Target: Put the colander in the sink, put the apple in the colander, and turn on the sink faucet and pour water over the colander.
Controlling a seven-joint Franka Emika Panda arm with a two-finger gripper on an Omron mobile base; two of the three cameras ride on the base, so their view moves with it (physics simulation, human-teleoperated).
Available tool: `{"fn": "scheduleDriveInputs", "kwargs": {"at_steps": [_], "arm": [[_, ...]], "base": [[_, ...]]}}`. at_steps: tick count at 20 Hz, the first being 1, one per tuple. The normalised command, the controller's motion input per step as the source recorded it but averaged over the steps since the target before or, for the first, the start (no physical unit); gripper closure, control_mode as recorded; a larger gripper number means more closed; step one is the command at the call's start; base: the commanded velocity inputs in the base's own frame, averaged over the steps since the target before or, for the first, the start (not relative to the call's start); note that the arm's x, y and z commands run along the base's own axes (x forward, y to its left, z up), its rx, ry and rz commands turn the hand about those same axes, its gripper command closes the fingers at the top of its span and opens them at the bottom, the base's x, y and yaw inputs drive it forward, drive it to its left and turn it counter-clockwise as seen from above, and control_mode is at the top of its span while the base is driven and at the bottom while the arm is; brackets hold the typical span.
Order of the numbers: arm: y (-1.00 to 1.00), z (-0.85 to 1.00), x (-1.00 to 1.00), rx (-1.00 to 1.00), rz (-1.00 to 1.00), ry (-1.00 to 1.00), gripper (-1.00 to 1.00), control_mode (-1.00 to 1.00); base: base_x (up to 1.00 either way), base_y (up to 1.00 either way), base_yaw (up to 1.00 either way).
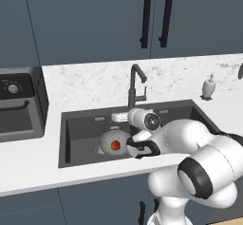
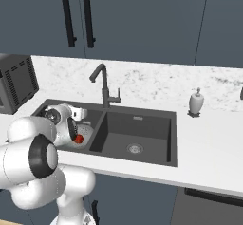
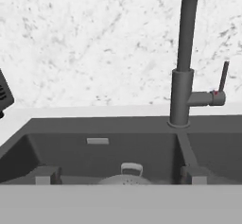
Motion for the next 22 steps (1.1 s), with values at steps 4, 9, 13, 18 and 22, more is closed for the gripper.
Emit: {"fn": "scheduleDriveInputs", "kwargs": {"at_steps": [4, 9, 13, 18, 22], "arm": [[-0.11, 0.66, 0.00, 0.00, -0.06, -0.01, -1.00, -1.00], [-0.23, 0.60, 0.00, 0.00, -0.08, 0.00, -1.00, -1.00], [-0.31, 0.39, -0.07, 0.00, -0.05, 0.00, -1.00, -1.00], [-0.35, 0.13, -0.18, 0.00, 0.00, -0.15, -1.00, -1.00], [-0.27, 0.17, -0.16, 0.00, 0.00, -0.25, -1.00, -1.00]], "base": [[0.00, 0.00, 0.00], [0.00, 0.00, 0.00], [0.00, 0.00, 0.00], [0.00, 0.00, 0.00], [0.00, 0.00, 0.00]]}}
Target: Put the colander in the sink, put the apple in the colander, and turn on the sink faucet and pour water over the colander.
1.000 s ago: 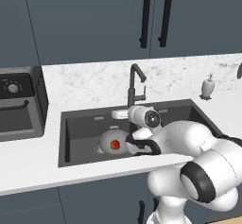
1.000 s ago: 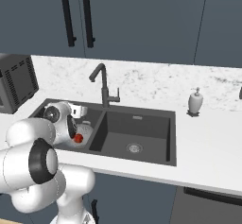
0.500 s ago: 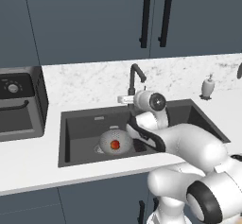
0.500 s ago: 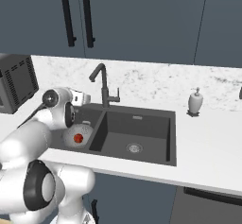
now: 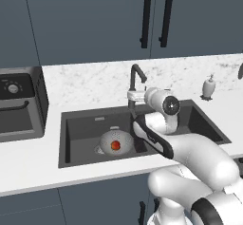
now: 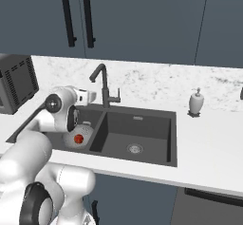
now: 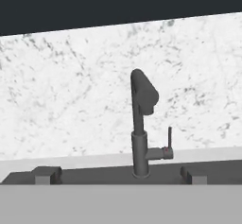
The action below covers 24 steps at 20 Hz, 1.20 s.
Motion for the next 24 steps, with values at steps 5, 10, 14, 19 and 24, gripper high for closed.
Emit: {"fn": "scheduleDriveInputs", "kwargs": {"at_steps": [5, 10, 14, 19, 24], "arm": [[-0.05, 0.30, 0.00, 0.00, 0.00, -0.15, -1.00, -1.00], [-0.01, 0.27, 0.00, 0.00, -0.03, -0.01, -1.00, -1.00], [-0.04, 0.00, 0.05, 0.00, -0.08, 0.00, -1.00, -1.00], [0.00, 0.03, 0.13, 0.00, 0.00, -0.04, -1.00, -1.00], [-0.09, 0.00, 0.08, 0.00, 0.00, -0.04, -1.00, -1.00]], "base": [[0.00, 0.00, 0.00], [0.00, 0.00, 0.00], [0.00, 0.00, 0.00], [0.00, 0.00, 0.00], [0.00, 0.00, 0.00]]}}
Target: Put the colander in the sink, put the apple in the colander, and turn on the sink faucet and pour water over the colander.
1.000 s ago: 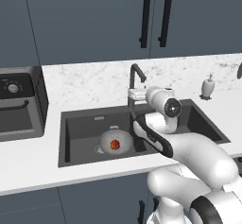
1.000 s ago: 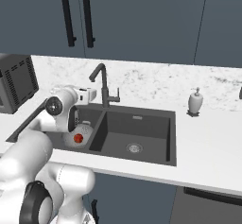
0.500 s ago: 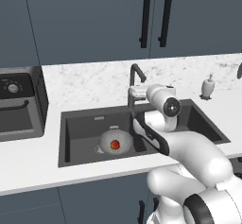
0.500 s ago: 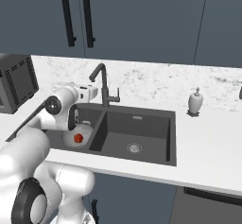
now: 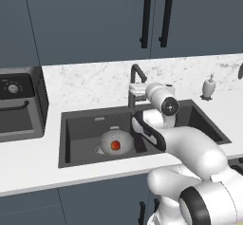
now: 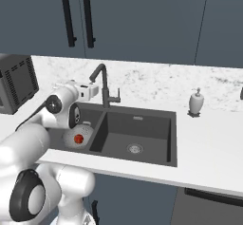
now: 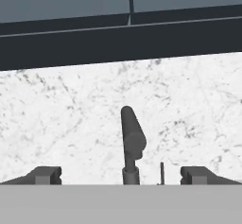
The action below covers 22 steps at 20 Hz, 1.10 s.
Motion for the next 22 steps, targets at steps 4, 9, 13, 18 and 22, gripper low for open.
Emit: {"fn": "scheduleDriveInputs", "kwargs": {"at_steps": [4, 9, 13, 18, 22], "arm": [[-0.13, 0.00, 0.26, 0.00, 0.00, -0.03, -1.00, -1.00], [-0.02, 0.00, 0.23, 0.00, 0.00, -0.07, -1.00, -1.00], [0.00, -0.03, 0.27, 0.00, 0.01, -0.04, -1.00, -1.00], [0.00, -0.22, 0.23, 0.00, 0.02, -0.03, -1.00, -1.00], [0.00, -0.21, 0.12, 0.00, 0.04, -0.05, -1.00, -1.00]], "base": [[0.00, 0.00, 0.00], [0.00, 0.00, 0.00], [0.00, 0.00, 0.00], [0.00, 0.00, 0.00], [0.00, 0.00, 0.00]]}}
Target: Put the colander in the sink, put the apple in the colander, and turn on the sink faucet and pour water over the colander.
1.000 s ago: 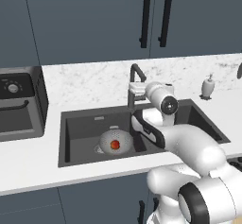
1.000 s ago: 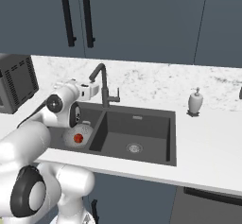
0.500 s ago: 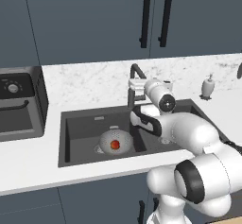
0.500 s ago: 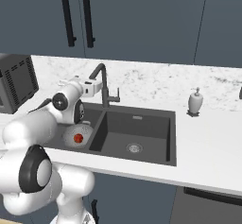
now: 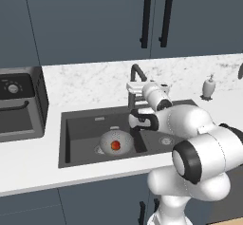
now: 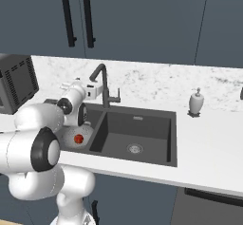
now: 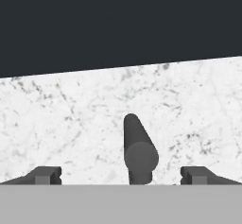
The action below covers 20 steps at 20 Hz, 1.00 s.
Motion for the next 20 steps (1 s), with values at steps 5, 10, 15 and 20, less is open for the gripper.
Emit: {"fn": "scheduleDriveInputs", "kwargs": {"at_steps": [5, 10, 15, 20], "arm": [[0.00, 0.00, 0.00, 0.00, 0.00, 0.00, -1.00, -1.00], [0.00, 0.03, 0.07, 0.00, 0.01, 0.00, -1.00, -1.00], [0.00, 0.13, 0.06, 0.00, 0.00, 0.00, -1.00, -1.00], [0.00, 0.03, 0.09, 0.00, 0.00, 0.00, -1.00, -1.00]], "base": [[0.00, 0.00, 0.00], [0.00, 0.00, 0.00], [0.00, 0.00, 0.00], [0.00, 0.00, 0.00]]}}
